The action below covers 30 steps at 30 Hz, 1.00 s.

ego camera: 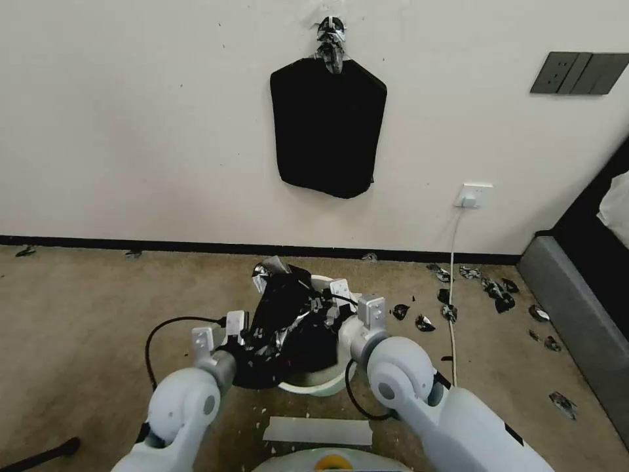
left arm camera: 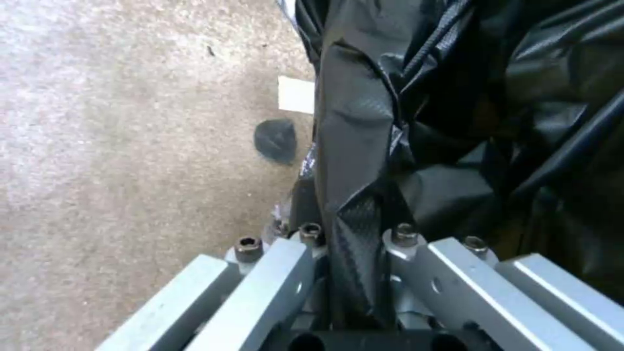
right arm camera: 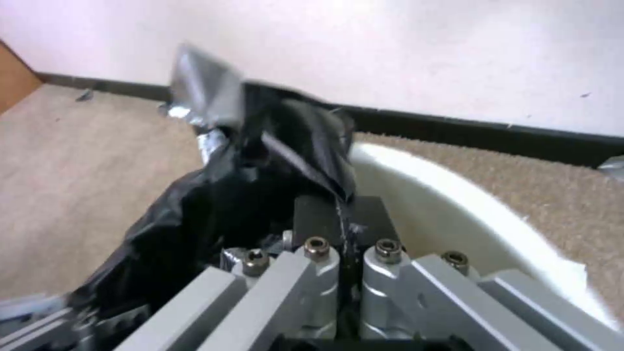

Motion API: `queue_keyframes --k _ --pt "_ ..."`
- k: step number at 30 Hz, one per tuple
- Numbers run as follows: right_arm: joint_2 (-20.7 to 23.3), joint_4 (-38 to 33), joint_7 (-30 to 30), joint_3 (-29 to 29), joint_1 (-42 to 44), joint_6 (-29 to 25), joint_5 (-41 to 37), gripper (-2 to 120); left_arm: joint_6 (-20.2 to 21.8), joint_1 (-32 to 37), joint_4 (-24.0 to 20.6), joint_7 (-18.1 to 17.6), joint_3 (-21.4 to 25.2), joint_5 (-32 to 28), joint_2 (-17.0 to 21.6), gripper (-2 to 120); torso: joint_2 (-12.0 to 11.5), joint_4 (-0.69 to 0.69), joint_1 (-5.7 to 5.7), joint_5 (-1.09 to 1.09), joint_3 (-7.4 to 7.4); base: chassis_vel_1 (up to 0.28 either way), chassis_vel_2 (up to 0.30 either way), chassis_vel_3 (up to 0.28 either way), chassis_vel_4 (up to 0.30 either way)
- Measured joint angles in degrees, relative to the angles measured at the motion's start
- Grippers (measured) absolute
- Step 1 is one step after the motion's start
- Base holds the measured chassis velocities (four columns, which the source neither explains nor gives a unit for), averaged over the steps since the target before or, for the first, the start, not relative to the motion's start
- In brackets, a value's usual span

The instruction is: Place a trash bag onto the trash bin.

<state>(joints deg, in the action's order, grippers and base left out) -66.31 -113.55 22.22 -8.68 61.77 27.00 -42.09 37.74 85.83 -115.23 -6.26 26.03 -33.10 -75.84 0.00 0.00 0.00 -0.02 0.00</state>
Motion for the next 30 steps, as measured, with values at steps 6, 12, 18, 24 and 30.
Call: queue_keyframes --k 6,12,18,24,30 --pt "0.14 -0.22 0.40 0.68 -0.82 -0.21 -0.26 0 -0.70 1.23 -0.76 0.07 0.59 0.67 -0.29 3 0.00 0.00 0.00 0.00 0.00 0.000 0.000 0.000 0.000" --pt "1.08 0.39 0.49 2.07 -2.06 -0.45 -0.52 0 -2.23 3.07 -1.97 1.24 1.30 1.67 -0.32 3 0.00 0.00 0.00 0.02 0.00 0.000 0.000 0.000 0.000" --pt "3.08 1.18 0.62 3.20 -2.42 -0.45 -0.47 0 -9.39 4.76 -2.08 4.64 1.74 2.68 -0.45 3 0.00 0.00 0.00 0.02 0.00 0.000 0.000 0.000 0.000" --pt "5.21 1.10 0.61 3.87 -2.47 -0.10 -0.31 0 -15.41 5.55 -1.89 6.23 2.61 3.70 -0.37 3 0.00 0.00 0.00 0.03 0.00 0.000 0.000 0.000 0.000" --pt "7.67 0.17 0.58 4.57 -2.48 0.77 -0.33 0 -20.42 5.80 -1.16 6.64 3.31 3.70 -0.27 3 0.00 0.00 0.00 0.03 0.00 0.000 0.000 0.000 0.000"
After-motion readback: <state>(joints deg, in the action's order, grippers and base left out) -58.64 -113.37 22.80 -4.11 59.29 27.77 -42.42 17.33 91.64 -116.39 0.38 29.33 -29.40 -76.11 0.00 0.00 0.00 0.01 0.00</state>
